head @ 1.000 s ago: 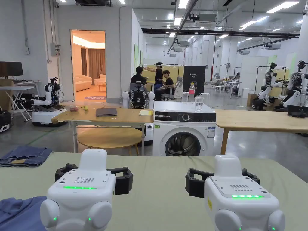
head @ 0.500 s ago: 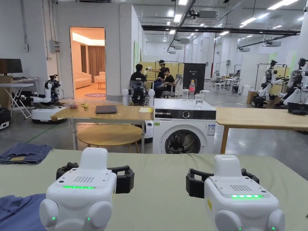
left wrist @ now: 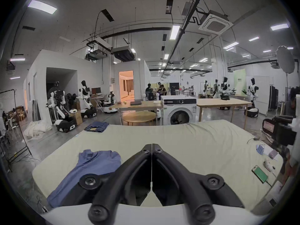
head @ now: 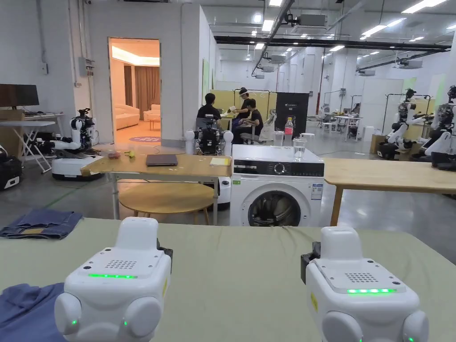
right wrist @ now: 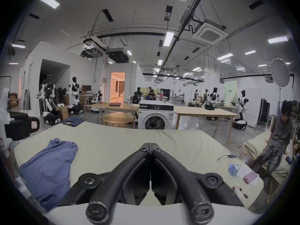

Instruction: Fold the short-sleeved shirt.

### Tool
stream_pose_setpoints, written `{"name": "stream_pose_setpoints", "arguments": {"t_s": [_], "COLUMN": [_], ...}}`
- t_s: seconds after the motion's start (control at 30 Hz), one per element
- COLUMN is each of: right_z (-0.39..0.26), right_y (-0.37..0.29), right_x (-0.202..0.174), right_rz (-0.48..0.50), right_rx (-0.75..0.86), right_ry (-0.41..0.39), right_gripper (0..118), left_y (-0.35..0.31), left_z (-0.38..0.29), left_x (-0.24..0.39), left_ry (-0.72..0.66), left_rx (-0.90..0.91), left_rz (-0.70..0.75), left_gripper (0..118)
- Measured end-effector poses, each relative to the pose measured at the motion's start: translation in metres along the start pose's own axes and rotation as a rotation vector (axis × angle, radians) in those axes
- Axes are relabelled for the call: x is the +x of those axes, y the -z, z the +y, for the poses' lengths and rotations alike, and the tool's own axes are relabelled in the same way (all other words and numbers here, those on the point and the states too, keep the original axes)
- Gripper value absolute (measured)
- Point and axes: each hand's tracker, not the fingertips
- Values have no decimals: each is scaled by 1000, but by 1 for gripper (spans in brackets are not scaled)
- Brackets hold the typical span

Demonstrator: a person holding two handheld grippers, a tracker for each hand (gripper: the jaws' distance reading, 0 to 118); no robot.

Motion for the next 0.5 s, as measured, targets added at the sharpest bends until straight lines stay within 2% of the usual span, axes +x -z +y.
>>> {"name": "stream_pose_setpoints", "arguments": {"t_s": [0.07,0.23,0.4,0.5], "right_z": [0,4,-1,-11], "right_y": [3,8,-2,-4], "right_x": [-17,-95,-192,-220], "right_rz": [30,224,424,468], "right_rx": [1,-2,-3,-7], "right_ry": [-9,0,-86,-103], "right_gripper": [0,0,0,0], "left_y": [-8,-46,-90,-101], "left_z": [-2,-8,-31,-51], "left_x": [-20,-102,-197,-230], "left_ry": [2,-31,-75,-84], "left_rx": [0,-6,-82,-127], "left_rz": [55,235,429,499], "left_gripper": [0,0,0,0]}}
